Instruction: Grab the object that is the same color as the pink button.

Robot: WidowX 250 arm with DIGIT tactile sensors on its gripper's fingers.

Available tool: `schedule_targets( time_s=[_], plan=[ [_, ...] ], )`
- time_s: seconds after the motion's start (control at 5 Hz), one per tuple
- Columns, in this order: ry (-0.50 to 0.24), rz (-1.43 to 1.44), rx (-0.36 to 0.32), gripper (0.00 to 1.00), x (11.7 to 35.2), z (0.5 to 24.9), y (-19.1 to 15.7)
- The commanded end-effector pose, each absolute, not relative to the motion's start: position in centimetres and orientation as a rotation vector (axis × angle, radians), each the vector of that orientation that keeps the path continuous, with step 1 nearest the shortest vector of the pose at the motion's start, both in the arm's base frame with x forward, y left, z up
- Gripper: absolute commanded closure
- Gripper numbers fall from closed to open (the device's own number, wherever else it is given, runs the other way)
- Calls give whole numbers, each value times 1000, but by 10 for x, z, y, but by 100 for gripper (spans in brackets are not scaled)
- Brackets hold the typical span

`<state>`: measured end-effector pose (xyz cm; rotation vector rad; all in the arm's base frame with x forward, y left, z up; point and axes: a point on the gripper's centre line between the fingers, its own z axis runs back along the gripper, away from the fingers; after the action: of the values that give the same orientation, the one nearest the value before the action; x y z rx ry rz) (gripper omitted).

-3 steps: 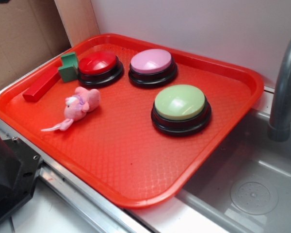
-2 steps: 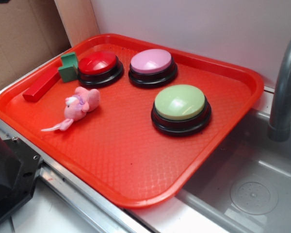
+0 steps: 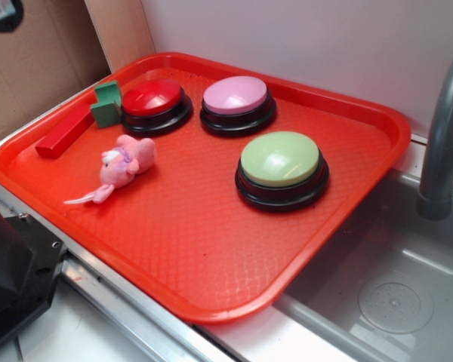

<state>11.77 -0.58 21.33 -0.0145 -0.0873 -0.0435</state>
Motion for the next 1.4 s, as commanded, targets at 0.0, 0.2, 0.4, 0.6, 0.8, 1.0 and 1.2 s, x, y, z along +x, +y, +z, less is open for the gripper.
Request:
schedule_targets(
  time_s=[0.0,0.2,0.4,0.6,0.8,1.0,1.2],
  plan=[
    [-158,-130,41,0,136,165,24],
    [-151,-102,41,0,148,133,31],
    [-151,-71,34,0,159,102,34],
    [-155,-44,25,0,166,83,30],
    [-144,-26,-9,0,172,58,28],
    [-106,-22,-39,0,176,38,26],
    [-78,-12,-60,0,178,25,27]
  ],
)
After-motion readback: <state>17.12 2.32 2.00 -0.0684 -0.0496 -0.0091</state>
